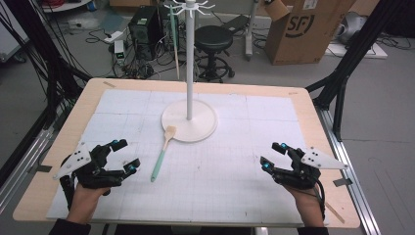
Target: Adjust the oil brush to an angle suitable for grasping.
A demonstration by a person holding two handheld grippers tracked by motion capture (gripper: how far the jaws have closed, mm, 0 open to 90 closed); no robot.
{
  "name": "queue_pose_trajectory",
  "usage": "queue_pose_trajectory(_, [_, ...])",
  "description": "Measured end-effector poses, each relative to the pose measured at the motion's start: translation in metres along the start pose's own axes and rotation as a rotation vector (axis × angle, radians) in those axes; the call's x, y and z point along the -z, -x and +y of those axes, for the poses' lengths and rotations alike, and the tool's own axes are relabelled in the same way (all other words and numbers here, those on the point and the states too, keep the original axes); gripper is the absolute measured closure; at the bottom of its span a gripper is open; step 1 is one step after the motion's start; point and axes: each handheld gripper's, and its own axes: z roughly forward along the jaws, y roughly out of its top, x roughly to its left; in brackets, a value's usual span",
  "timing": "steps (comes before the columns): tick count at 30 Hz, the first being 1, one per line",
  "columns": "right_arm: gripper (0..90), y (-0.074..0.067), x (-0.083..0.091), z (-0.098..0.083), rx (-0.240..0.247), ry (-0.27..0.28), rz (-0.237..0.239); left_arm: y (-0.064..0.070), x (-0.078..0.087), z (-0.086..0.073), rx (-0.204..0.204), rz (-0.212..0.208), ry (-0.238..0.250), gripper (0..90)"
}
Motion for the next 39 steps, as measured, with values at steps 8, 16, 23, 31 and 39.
queue_pose_trajectory(8, [32.2,-0.004,0.003,-0.012,0.002,-0.018,0.003,-0.007,-0.016,-0.006,0.017,0.063,-0.075,17.5])
queue_pose_trajectory(16, [32.2,-0.004,0.004,-0.015,-0.001,-0.021,0.01,-0.016,-0.028,-0.009,0.048,0.086,-0.114,38.1])
queue_pose_trajectory(23, [32.2,-0.004,0.005,-0.017,-0.007,-0.019,0.008,-0.021,-0.04,-0.018,0.031,0.107,-0.186,73.8])
queue_pose_trajectory(31, [32.2,-0.005,0.005,-0.017,-0.005,-0.015,0.01,-0.037,-0.064,-0.029,0.032,0.246,-0.363,89.6])
queue_pose_trajectory(39, [32.2,-0.006,0.004,-0.017,-0.005,-0.023,0.021,-0.042,-0.091,-0.042,0.032,0.27,-0.497,89.6])
